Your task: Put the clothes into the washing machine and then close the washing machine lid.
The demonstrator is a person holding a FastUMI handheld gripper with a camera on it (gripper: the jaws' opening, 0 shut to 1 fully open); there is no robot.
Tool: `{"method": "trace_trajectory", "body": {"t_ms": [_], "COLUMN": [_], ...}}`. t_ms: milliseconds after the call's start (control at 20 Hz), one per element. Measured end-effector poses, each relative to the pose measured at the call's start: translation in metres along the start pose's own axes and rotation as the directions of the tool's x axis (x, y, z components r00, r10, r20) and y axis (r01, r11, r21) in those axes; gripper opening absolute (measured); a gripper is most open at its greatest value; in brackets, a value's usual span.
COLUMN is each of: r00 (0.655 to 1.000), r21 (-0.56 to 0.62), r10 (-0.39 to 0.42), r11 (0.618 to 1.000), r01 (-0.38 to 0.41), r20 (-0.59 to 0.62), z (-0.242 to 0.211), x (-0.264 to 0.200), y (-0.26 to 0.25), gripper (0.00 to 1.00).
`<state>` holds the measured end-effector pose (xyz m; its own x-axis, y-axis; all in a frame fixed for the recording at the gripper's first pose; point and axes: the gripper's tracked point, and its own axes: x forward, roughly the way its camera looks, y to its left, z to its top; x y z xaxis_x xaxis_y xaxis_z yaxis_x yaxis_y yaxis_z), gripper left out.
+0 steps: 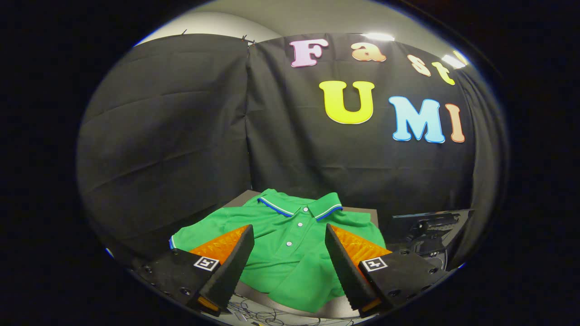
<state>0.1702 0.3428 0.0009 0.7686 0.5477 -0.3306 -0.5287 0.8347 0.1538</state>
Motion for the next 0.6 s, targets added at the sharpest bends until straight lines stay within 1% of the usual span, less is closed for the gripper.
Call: {"method": "trace_trajectory", "body": {"t_ms": [100,300,500,600], "r00": [0.999,0.992,0.978,0.971], "r21": [-0.016,0.02,0.014,0.016], "r10": [-0.007,-0.004,-0.045,-0.049], "r11": [1.0,1.0,0.999,0.998], "r01": [0.007,0.007,0.049,0.055], "r20": [-0.034,-0.128,-0.206,-0.234], "z": [-0.005,-0.02,-0.033,-0.042], "x": [0.014,0.045,0.059,0.063], "y": [0.0,0.002,0.002,0.003], "gripper": [0.98,0.98,0.98,0.98]}}
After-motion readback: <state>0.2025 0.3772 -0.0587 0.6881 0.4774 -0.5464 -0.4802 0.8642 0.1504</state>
